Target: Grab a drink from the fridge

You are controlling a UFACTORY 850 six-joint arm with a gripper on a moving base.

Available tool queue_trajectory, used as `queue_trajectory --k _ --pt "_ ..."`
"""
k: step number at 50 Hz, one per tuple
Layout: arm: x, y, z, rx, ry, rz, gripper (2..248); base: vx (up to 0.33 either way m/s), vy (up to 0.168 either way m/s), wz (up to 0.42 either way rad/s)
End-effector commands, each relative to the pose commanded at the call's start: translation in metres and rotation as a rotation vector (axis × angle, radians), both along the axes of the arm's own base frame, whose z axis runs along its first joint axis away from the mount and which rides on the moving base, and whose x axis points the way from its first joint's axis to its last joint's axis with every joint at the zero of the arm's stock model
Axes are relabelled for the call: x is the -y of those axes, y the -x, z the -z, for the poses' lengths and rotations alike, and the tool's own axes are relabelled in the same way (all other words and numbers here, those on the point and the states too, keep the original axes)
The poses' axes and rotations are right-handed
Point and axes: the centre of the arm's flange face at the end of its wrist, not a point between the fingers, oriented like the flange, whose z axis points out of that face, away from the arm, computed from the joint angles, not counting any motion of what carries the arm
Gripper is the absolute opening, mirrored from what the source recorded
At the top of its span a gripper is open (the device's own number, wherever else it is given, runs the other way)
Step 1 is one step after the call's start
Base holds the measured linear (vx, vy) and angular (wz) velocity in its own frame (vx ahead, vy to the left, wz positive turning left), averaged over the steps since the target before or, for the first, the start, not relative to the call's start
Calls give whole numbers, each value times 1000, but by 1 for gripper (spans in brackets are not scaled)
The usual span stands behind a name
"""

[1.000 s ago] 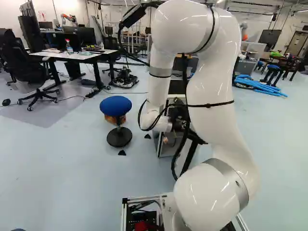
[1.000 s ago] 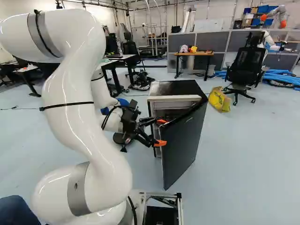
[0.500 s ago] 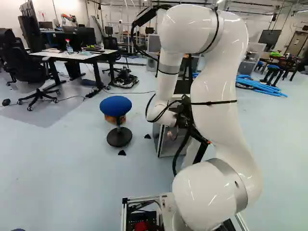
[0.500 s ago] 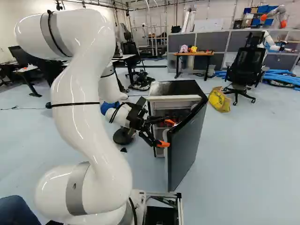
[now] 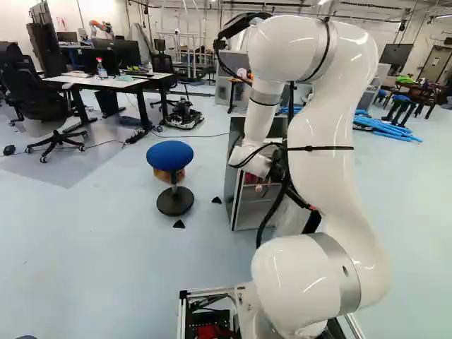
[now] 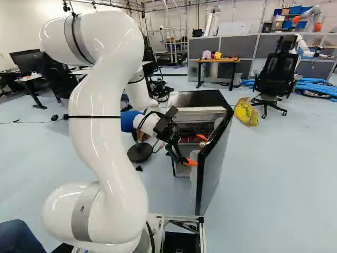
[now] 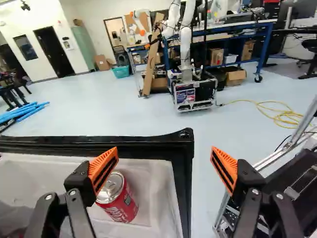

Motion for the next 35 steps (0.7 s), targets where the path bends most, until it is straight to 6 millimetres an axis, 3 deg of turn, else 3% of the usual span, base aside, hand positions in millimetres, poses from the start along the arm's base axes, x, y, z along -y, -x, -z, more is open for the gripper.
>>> queue_trajectory --k 35 --pt "92 -30 -6 145 -52 285 247 0 0 0"
